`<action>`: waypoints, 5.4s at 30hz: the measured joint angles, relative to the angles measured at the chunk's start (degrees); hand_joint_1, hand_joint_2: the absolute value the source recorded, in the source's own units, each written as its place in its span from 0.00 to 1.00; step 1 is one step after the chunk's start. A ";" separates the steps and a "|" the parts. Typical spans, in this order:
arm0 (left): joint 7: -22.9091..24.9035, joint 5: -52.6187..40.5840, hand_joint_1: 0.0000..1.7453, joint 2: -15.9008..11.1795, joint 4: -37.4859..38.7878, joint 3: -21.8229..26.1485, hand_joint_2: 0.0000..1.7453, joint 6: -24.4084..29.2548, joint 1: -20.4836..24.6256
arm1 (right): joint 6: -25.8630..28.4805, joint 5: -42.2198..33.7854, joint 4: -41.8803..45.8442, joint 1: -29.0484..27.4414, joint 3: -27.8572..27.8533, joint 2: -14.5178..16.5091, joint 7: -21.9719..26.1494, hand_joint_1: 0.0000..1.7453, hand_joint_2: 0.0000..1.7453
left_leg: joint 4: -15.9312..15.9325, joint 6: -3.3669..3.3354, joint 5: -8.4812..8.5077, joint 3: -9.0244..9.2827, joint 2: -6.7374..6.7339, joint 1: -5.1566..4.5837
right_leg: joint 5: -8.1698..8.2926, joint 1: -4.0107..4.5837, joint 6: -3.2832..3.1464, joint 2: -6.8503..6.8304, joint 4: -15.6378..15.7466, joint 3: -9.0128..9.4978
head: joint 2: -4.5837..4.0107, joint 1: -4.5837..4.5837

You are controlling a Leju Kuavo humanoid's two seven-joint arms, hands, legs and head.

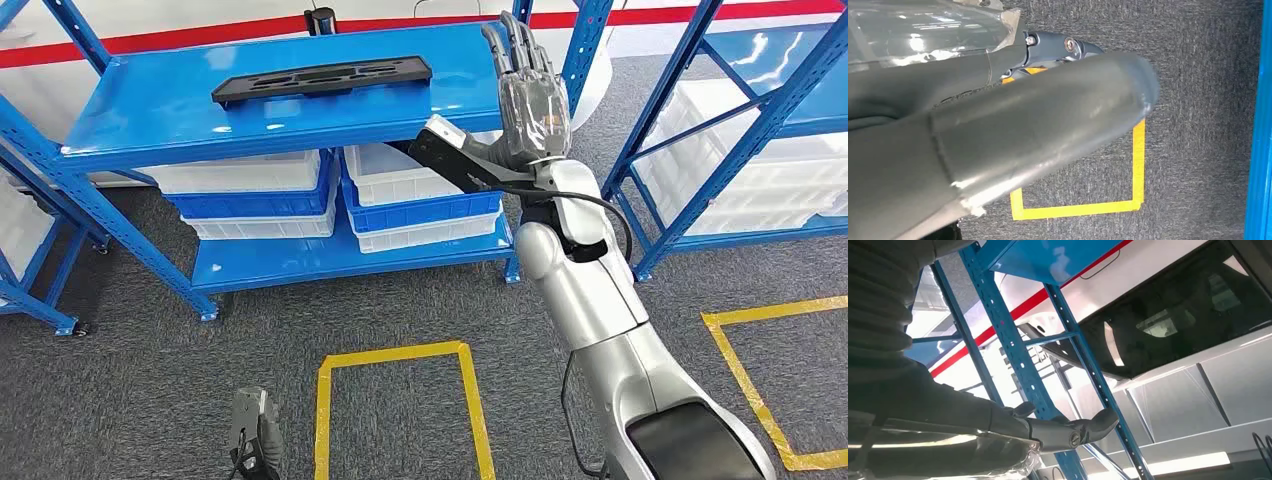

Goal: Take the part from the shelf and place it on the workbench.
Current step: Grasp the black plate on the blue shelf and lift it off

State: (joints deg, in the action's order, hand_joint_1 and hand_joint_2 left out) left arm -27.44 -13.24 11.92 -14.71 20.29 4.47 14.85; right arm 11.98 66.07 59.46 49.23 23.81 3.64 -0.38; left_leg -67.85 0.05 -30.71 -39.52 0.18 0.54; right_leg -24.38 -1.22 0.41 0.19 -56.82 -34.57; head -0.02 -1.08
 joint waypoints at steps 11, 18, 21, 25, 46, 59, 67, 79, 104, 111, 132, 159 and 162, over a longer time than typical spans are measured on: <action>-0.37 1.93 0.00 0.03 0.02 0.64 0.00 1.04 0.18 | 0.88 -0.40 -5.19 3.55 0.78 2.09 1.88 0.00 1.00 | 9.92 -0.39 6.90 3.14 0.11 0.26 | -1.11 0.50 1.14 0.66 0.08 0.96 | 0.00 0.03; -0.56 2.49 0.00 0.03 0.02 0.86 0.00 1.23 0.19 | 1.17 -0.52 -6.50 4.18 1.12 2.68 2.24 0.00 1.00 | 10.66 -1.47 7.22 3.75 0.07 0.63 | -1.60 0.56 1.92 0.46 -0.30 0.56 | 0.00 0.06; -0.56 2.52 0.00 0.04 0.02 0.88 0.00 1.25 0.19 | 1.24 -0.53 -6.57 4.24 1.15 2.69 2.28 0.00 1.00 | 10.67 -1.55 7.19 3.85 0.09 0.52 | -1.78 0.51 1.88 0.42 -0.71 0.45 | 0.00 0.06; -0.70 3.80 0.00 0.05 0.03 1.79 0.00 1.58 0.13 | 2.59 -0.93 -10.51 5.64 1.90 3.87 3.29 0.00 1.00 | 10.68 -2.17 6.13 4.94 0.27 0.02 | -3.65 0.73 1.37 0.20 -9.86 -5.38 | 0.00 0.31; -1.39 5.38 0.00 -0.19 0.11 3.11 0.00 2.31 -0.14 | 3.30 -0.07 -11.68 4.60 2.83 5.64 2.23 0.00 1.00 | 11.69 -2.10 7.47 4.63 -0.03 0.38 | -4.51 0.66 1.03 0.28 -6.70 -1.81 | 0.00 -0.07; -1.56 5.94 0.00 -0.34 0.09 3.11 0.00 2.56 -0.08 | 1.21 2.99 -4.55 -0.65 2.14 3.75 0.25 0.00 1.00 | 10.67 -0.02 2.97 7.67 0.06 0.15 | 1.39 0.36 -0.04 -0.02 0.73 -0.69 | 0.00 -0.27; -1.01 5.38 0.00 -0.38 0.24 2.96 0.00 2.39 -0.18 | 0.38 3.40 -3.03 -2.32 1.48 2.87 -0.43 0.00 1.00 | 0.44 0.37 3.63 -0.98 -0.01 0.38 | -1.02 0.56 -1.18 0.49 0.87 2.56 | 0.00 -0.66; -0.59 4.87 0.00 0.13 0.26 1.61 0.00 2.04 0.13 | -0.85 4.08 0.20 -3.61 1.11 1.74 -1.17 0.00 1.00 | 12.38 -3.09 6.37 6.93 0.16 -0.14 | -6.94 0.80 1.26 0.47 -14.90 -5.58 | 0.00 -0.30; 0.23 4.33 0.00 0.72 0.28 0.18 0.00 0.79 0.50 | -2.49 4.46 2.06 -4.58 0.91 0.89 -2.04 0.00 1.00 | 12.25 -2.21 8.74 3.05 0.03 -0.78 | -2.28 1.41 0.09 0.79 1.10 4.79 | 0.00 -0.57; 0.22 4.22 0.00 0.91 0.31 -0.22 0.00 0.66 0.71 | -2.64 4.05 2.05 -4.62 0.79 0.61 -1.96 0.00 1.00 | 12.90 -3.24 7.44 6.16 0.24 -0.39 | -7.57 0.93 0.87 0.44 -15.90 -6.17 | 0.00 -0.27; -0.50 5.94 0.00 0.93 0.52 -0.25 0.00 2.81 0.42 | -2.82 3.92 0.80 -3.91 0.81 1.72 -1.34 0.00 1.00 | 10.72 -0.93 8.39 2.29 -0.01 -0.26 | 0.21 0.93 -0.63 0.19 1.54 1.94 | 0.00 -0.39; 12.23 1.77 0.00 -1.08 1.44 -2.69 0.00 16.08 -2.20 | -4.98 5.24 3.04 -5.96 6.83 4.64 -1.17 0.00 1.00 | 12.06 -1.54 8.95 3.11 0.38 -1.39 | -0.75 1.14 0.18 -0.12 1.48 1.75 | 0.00 -0.20; 15.57 1.80 0.00 -1.73 1.82 -2.67 0.00 18.78 -2.51 | -6.73 6.22 3.31 -6.92 10.02 6.77 0.84 0.00 1.00 | 12.06 -1.49 8.92 3.12 0.26 -1.25 | -0.75 1.14 0.18 -0.07 1.45 1.80 | 0.00 -0.20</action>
State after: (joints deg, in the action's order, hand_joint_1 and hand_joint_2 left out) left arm -11.87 -11.45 10.20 -12.89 17.62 23.25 12.33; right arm 5.25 72.29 62.77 42.31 33.84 10.41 0.45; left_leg -55.79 -1.45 -21.79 -36.40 0.43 -0.71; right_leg -25.13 -0.08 0.58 0.12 -55.36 -32.77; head -0.02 -1.28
